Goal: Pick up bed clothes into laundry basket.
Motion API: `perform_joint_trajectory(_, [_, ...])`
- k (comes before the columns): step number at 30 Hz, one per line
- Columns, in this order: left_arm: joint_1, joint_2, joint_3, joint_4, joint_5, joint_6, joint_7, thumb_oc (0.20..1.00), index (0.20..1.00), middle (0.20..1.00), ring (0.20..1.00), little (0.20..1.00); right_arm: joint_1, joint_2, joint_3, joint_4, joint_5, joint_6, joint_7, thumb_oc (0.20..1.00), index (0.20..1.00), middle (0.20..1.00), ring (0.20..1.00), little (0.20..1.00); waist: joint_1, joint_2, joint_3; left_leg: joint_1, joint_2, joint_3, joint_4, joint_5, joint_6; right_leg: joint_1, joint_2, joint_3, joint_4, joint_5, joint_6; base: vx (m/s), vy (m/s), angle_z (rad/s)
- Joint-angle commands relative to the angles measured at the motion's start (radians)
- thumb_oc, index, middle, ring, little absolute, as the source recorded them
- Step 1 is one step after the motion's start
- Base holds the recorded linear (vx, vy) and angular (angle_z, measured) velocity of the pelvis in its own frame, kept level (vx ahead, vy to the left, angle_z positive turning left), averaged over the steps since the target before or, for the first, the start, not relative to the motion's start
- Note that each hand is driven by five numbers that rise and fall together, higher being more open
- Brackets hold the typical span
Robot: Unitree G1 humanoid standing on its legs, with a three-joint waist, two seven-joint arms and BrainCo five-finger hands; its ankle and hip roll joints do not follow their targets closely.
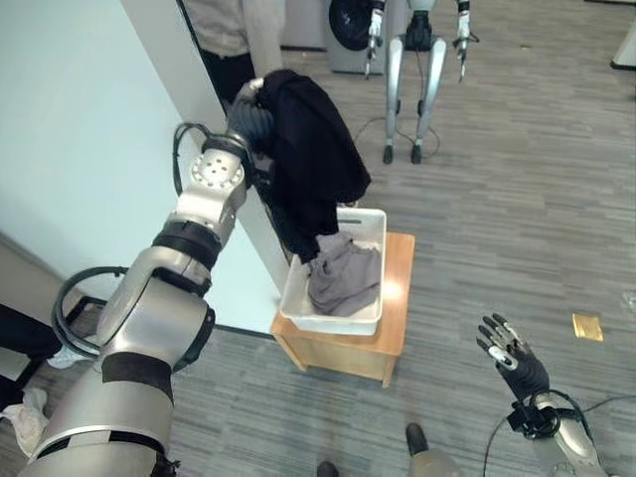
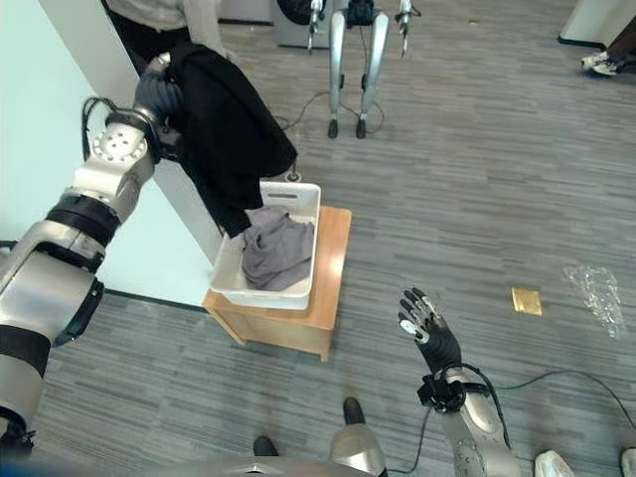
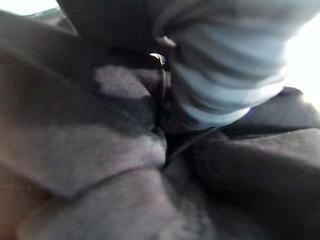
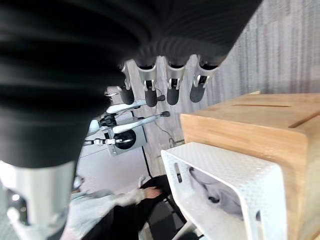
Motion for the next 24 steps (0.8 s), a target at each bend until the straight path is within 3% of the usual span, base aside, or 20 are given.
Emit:
perform_joint_trajectory(1, [-0.149,0.062,0.017,-0.016,-0.030,-0.062,0.023,0.200,0.200,0.200,0.200,0.200,-0.041,-0.038,-0.049,-0.033,-0.003,-0.037,0.017,1.000,1.000,1.000,1.000,1.000,0.040,0.013,0.020,0.060,0.065,0.050,0.013,-0.033,-0.077,0.017,-0.037,-0.004,0.022,-0.037,0.061,0.02,0.019,-0.10])
perform_joint_trajectory(7, [-0.127,0.059,-0.036,-0.054,0.089,-0.054,0.017,0.200,0.200,0.200,0.200,0.200,-0.028,-0.025,-0.045,-0.040,-0.006,-0.033,0.028,1.000,1.000,1.000,1.000,1.000,0.049,0.028,0.043,0.037,0.054,0.044,0.013,-0.028,-0.073,0.000,-0.050,-0.012,0.022,-0.030,0.061,0.01,0.007,-0.03])
perform_joint_trajectory(16, [-0.140,0.020,-0.038,-0.035,0.095,-0.060,0.034,0.200,0.200,0.200,0.200,0.200,-0.032,-0.038,-0.022,-0.046,0.003,-0.034,0.041,1.000,1.000,1.000,1.000,1.000,0.048,0.038,0.073,0.014,0.051,0.038,0.013,-0.026,-0.073,-0.017,-0.054,-0.017,0.019,-0.028,0.063,-0.01,0.002,0.02])
perform_joint_trajectory(21, [-0.133,0.010,-0.042,0.007,0.176,-0.051,0.061,0.200,0.200,0.200,0.200,0.200,-0.042,-0.051,-0.003,-0.052,0.002,-0.040,0.040,1.000,1.000,1.000,1.000,1.000,0.039,0.021,0.108,-0.026,0.064,0.051,0.013,-0.012,-0.077,-0.067,-0.043,-0.003,0.020,-0.013,0.058,-0.07,-0.006,-0.08])
perform_joint_trajectory(24, [-0.128,0.001,-0.040,0.075,0.262,-0.034,0.082,0.200,0.200,0.200,0.200,0.200,-0.049,-0.058,0.015,-0.063,0.009,-0.043,0.044,1.000,1.000,1.000,1.000,1.000,0.029,-0.006,0.133,-0.055,0.081,0.066,0.013,0.000,-0.082,-0.108,-0.028,0.012,0.020,0.000,0.054,-0.08,-0.013,-0.14])
